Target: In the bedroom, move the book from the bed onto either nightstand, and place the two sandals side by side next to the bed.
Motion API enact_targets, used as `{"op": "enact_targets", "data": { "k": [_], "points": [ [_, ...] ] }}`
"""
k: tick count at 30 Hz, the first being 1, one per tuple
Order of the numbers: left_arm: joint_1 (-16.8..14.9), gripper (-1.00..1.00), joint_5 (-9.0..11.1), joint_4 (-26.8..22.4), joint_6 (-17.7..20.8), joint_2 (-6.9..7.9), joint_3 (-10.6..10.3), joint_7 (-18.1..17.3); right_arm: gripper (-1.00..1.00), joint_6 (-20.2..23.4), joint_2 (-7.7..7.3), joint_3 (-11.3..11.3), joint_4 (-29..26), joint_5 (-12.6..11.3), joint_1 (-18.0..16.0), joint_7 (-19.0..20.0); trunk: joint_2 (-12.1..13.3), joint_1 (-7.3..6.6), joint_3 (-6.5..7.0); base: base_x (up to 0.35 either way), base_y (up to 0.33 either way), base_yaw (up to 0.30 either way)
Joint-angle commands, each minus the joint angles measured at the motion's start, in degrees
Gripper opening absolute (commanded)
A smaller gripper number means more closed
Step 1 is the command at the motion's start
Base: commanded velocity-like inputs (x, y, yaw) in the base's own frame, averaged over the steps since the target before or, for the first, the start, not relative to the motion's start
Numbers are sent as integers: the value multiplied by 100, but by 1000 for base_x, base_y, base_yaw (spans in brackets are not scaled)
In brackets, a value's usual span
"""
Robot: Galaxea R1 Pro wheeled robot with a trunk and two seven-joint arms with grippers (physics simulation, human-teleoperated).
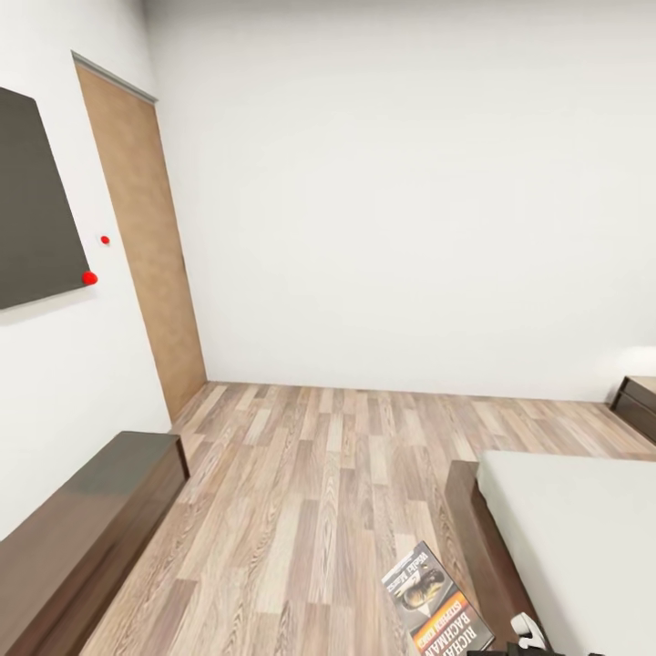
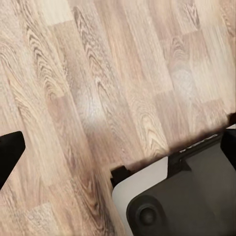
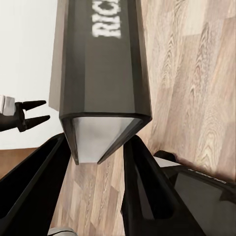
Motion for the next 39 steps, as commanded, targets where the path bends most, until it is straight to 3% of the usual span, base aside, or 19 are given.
{"op": "enact_targets", "data": {
  "k": [1, 3, 6, 10, 35, 39],
  "points": [
    [-3, 100, -61, 3, -25, 1, 47, -13, -100, 61, 2, -71, -5, 30, -2, 18, -4, 4, -2, 203, 0, 0],
    [-3, 100, -61, 3, -25, -2, 48, -12, -100, 60, 2, -75, -5, 26, -2, -90, -4, 4, -2, 200, 0, 0],
    [-2, 100, -61, 3, -26, -6, 48, -12, -100, 60, 2, -77, -5, 24, -2, -564, -4, 4, -2, 195, 0, 0],
    [2, 100, -61, 3, -26, -7, 48, -12, -100, 59, 2, -72, -5, 23, -2, -769, -4, 4, -2, 193, 0, 0],
    [8, 100, -56, 3, -26, -167, 53, -12, -100, 57, 4, -69, 2, 23, -2, -810, -4, 4, -2, 200, 0, 0],
    [11, 100, 173, 3, -34, -179, 56, -12, -100, 56, 9, -69, 2, 29, -1, -826, -4, 4, -2, 302, 0, 0]
  ]
}}
